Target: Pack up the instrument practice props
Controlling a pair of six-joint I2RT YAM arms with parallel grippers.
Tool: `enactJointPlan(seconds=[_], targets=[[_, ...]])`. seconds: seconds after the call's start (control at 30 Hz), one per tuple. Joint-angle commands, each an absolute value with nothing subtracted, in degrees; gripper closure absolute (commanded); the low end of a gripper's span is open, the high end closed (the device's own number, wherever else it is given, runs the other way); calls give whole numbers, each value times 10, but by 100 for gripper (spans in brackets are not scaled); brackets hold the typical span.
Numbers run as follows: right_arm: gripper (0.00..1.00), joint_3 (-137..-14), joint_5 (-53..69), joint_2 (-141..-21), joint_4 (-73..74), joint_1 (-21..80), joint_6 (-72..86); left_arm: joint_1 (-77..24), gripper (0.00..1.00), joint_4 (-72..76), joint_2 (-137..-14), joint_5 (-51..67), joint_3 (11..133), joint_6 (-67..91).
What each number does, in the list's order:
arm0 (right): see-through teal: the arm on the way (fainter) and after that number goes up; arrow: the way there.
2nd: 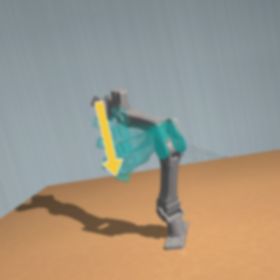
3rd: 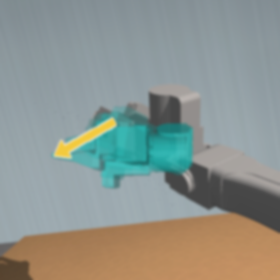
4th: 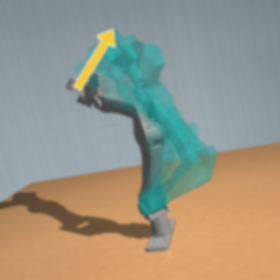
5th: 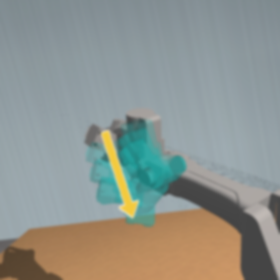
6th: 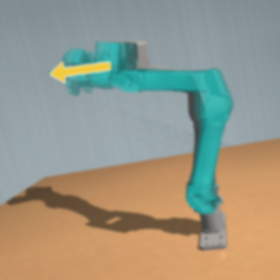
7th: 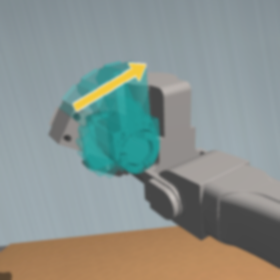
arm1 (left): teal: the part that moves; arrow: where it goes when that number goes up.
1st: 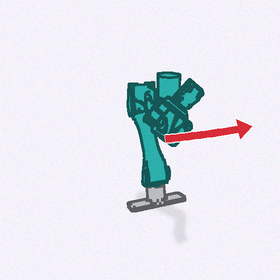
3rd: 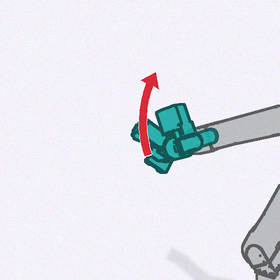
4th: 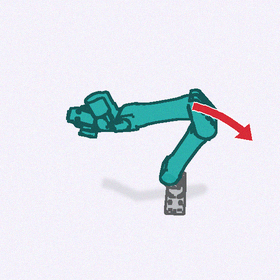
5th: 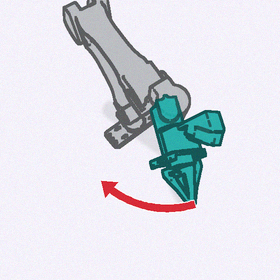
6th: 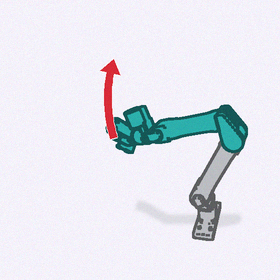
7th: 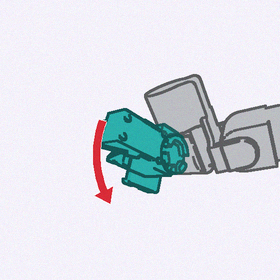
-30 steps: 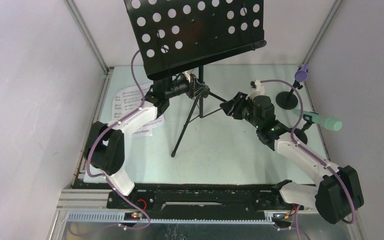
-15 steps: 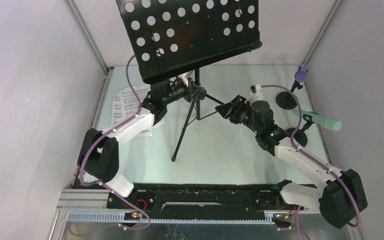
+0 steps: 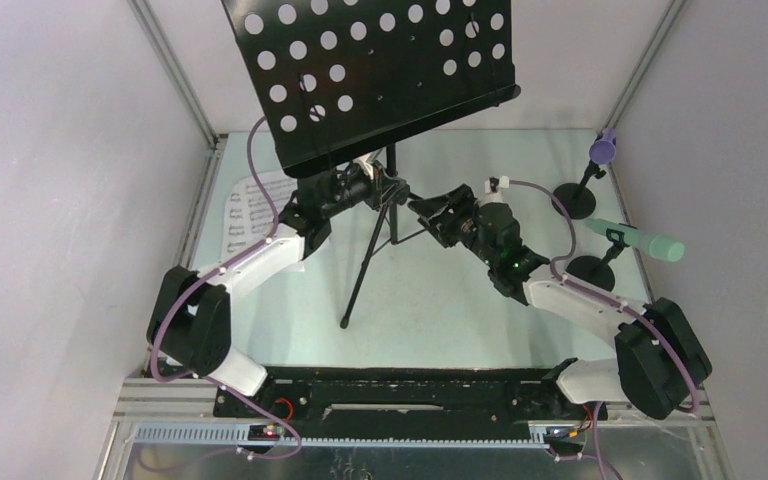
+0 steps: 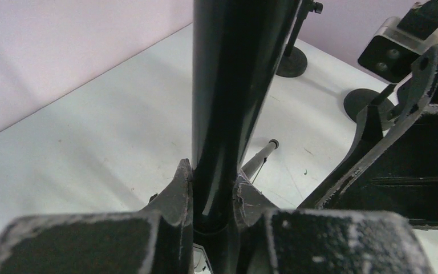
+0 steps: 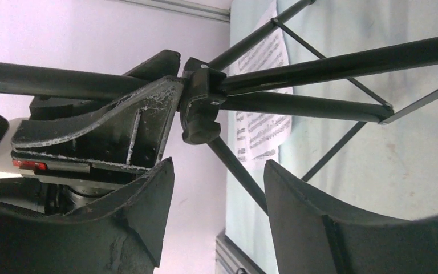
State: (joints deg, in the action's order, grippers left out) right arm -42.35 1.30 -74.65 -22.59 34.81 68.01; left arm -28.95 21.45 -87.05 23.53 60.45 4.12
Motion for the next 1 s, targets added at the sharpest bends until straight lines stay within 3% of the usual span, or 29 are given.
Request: enactJointPlan(seconds=[0.0,0.37,0.83,0.97], targets=[[32,-425,-33,-766,-305,362,769,-283,100,127,-881,297,612,60],[37,-424,-31,-863,-411,375,879,-281,100,119,-889,309,612,26],[47,-425,-65,-885,-447,382,876,-281,100,113,-892,315,608,16],[71,-425,-63,-898,-467,380,877,-281,100,113,-893,314,607,15]])
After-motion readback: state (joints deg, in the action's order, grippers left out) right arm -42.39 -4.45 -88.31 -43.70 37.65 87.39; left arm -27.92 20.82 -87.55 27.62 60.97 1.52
